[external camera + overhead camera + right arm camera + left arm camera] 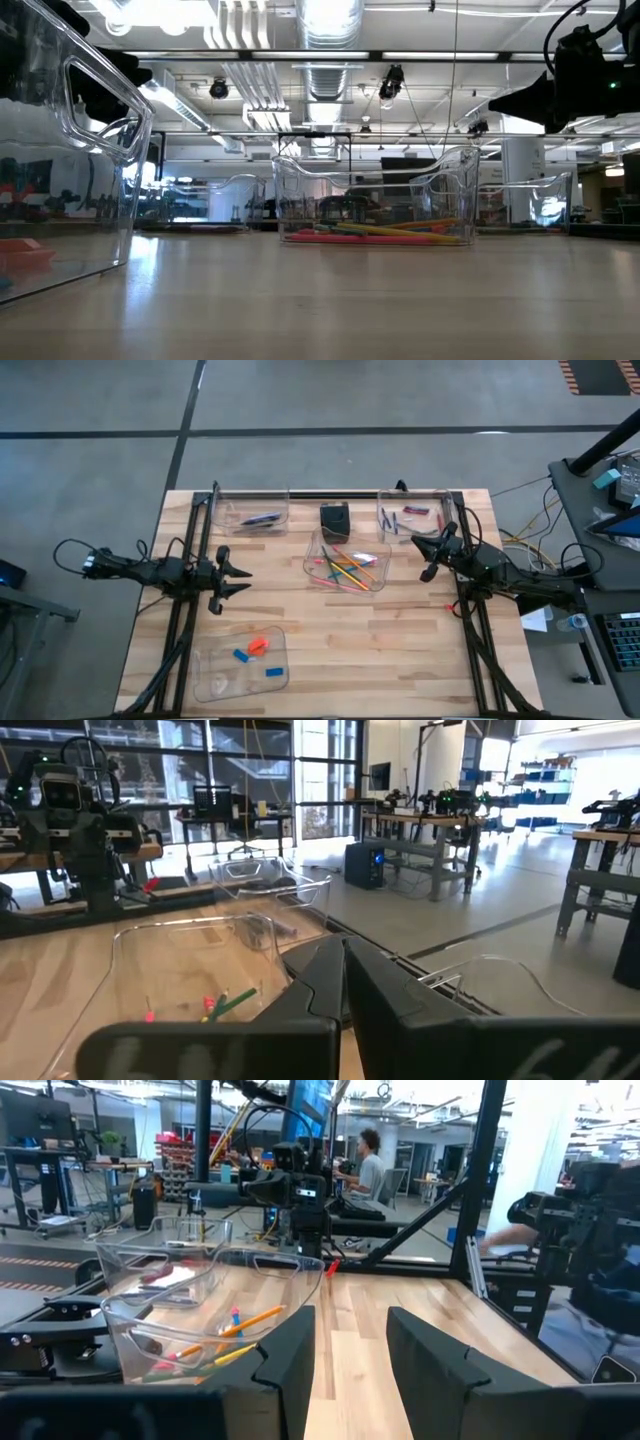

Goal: Sort crayons/erasers/pens/pencils in bins
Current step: Return to Home Position

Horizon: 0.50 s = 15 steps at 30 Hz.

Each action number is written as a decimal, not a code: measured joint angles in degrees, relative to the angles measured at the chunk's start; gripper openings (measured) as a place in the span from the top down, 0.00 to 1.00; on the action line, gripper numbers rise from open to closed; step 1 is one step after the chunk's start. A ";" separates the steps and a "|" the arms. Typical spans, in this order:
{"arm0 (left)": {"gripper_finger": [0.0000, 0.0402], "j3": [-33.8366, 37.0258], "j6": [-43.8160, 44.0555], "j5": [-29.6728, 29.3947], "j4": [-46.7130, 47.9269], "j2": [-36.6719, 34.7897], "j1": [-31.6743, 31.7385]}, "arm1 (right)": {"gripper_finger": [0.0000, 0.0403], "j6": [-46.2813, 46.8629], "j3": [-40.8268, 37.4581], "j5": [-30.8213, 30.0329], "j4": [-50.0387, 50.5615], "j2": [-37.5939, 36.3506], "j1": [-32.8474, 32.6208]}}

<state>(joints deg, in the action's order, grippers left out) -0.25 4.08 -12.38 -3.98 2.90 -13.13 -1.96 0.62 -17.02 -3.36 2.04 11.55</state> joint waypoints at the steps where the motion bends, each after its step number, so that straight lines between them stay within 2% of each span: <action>1: 0.72 0.00 0.00 -0.01 0.02 0.03 0.00 | 0.98 -0.07 0.00 0.00 -0.02 0.00 0.00; 15: 0.72 0.00 0.00 -0.02 0.01 0.35 0.00 | 0.98 -0.10 -0.02 -0.02 -0.15 0.00 0.00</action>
<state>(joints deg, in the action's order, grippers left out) -0.25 4.08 -12.40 -3.97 3.25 -13.13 -2.05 0.60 -17.04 -3.51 2.04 11.55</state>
